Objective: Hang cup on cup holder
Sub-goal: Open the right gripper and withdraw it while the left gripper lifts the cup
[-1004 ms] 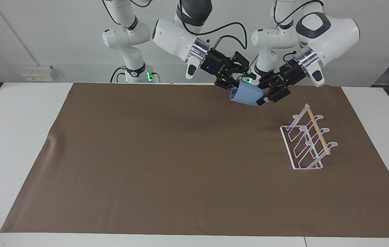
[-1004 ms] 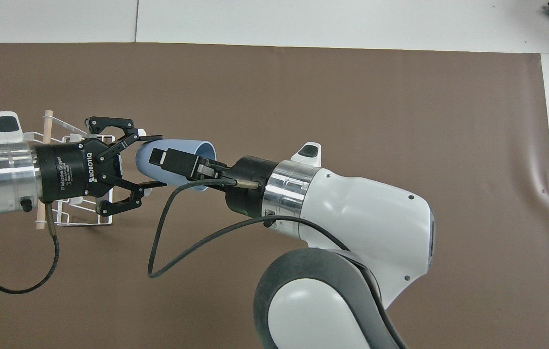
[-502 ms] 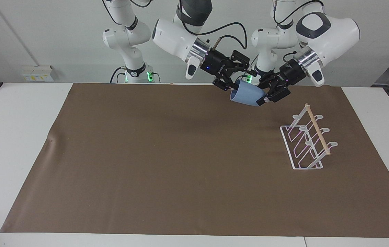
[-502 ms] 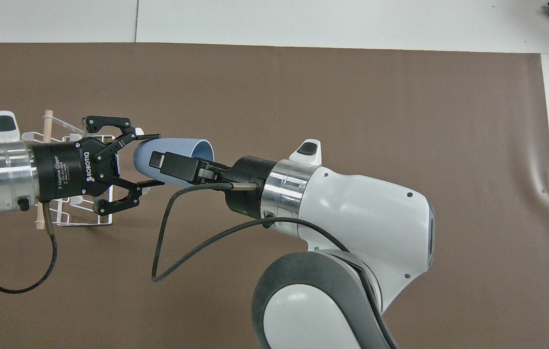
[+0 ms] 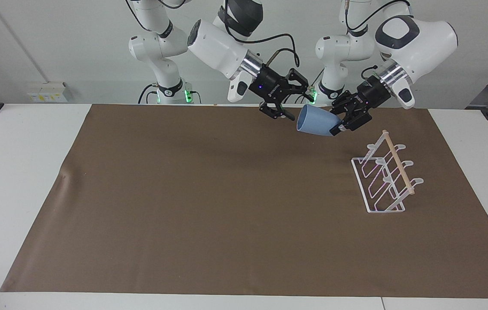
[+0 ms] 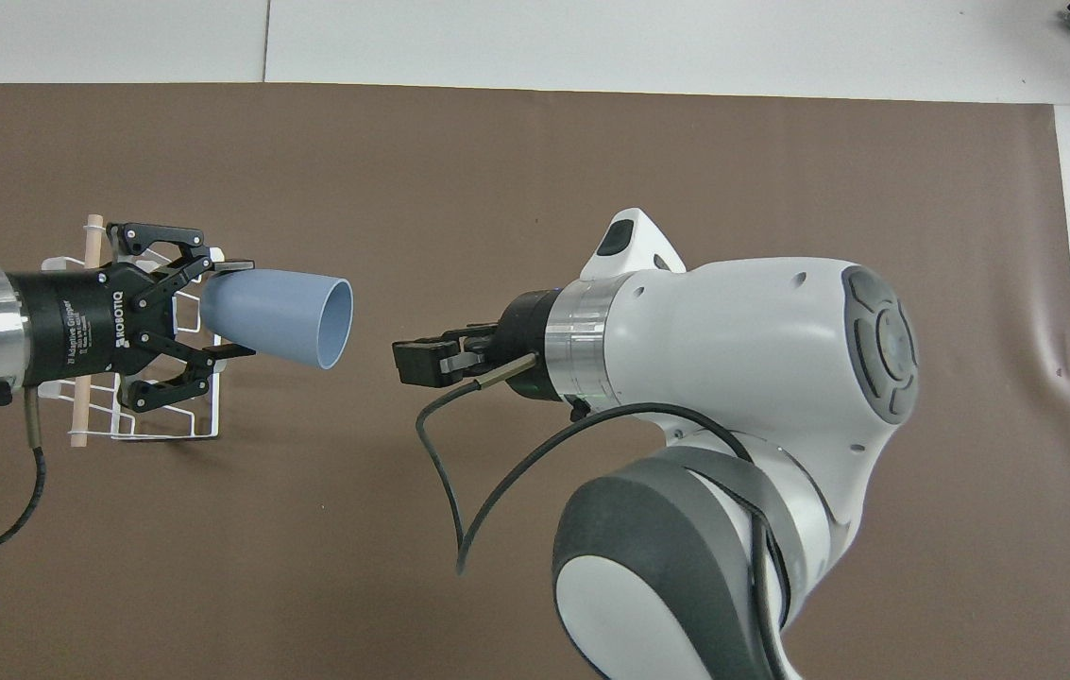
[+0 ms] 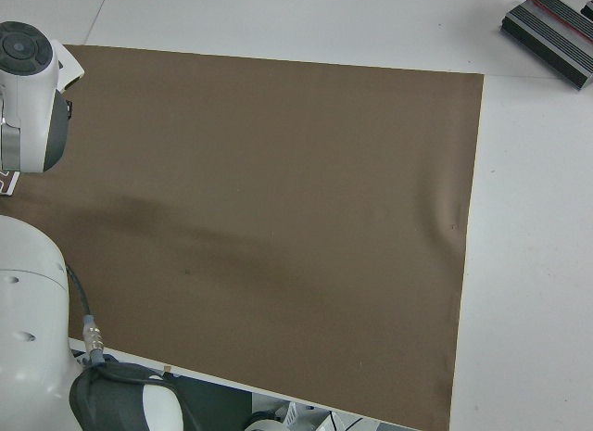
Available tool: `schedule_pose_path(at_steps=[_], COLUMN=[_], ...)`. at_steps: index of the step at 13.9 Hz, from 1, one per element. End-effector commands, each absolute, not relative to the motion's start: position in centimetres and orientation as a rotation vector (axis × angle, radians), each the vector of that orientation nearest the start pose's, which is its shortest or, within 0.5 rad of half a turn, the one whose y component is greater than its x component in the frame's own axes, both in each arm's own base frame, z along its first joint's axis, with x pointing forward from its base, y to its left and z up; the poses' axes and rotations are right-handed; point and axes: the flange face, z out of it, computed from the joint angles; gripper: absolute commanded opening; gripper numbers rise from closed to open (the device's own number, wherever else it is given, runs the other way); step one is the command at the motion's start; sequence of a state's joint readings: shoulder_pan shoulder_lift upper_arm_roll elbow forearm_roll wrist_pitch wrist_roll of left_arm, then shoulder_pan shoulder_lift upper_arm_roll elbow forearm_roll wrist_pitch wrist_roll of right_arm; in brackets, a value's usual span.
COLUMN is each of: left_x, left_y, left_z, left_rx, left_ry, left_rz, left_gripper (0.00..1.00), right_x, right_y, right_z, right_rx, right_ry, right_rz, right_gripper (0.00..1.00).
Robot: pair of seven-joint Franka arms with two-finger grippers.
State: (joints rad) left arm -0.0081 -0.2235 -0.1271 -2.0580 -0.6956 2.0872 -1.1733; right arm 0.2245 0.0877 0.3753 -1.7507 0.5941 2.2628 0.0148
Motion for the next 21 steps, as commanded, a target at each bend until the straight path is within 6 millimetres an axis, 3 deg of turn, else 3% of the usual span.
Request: schedule_pose_path(at_steps=[1, 4, 5, 8, 11, 16, 21], left_x=[52.1, 53.2, 53.5, 54.2, 55.5, 57.4, 57.2], left_y=[-9.4, -8.2, -8.0, -6.9, -6.4, -6.4, -5.8], left_z=[58.1, 58.7, 58.7, 58.6, 58.1, 56.7, 54.1], left_rx=[2.1, 2.318, 2.401, 2.503, 2.586, 2.647, 2.784], left_ry=[1.522, 1.508, 1.494, 1.456, 1.391, 1.285, 1.201], left_rz=[-0.093, 0.153, 0.242, 0.443, 0.637, 0.824, 0.951], left_gripper=[0.0, 0.0, 0.0, 0.0, 0.0, 0.0, 0.0], right_x=[50.7, 50.5, 51.0, 53.6, 55.0, 53.4, 53.1], right_y=[35.3, 34.0, 32.7, 26.5, 20.5, 14.3, 10.2], right_z=[56.5, 56.6, 57.4, 60.0, 61.7, 64.8, 64.4], right_rx=[-2.609, -2.811, -2.858, -2.95, -3.094, -3.171, -3.199], right_ry=[-0.537, -0.746, -0.754, -0.635, -0.551, -0.376, -0.15], right_rz=[-0.317, -0.323, -0.301, -0.234, -0.179, -0.113, -0.033], right_gripper=[0.77, 0.73, 0.7, 0.7, 0.7, 0.71, 0.72])
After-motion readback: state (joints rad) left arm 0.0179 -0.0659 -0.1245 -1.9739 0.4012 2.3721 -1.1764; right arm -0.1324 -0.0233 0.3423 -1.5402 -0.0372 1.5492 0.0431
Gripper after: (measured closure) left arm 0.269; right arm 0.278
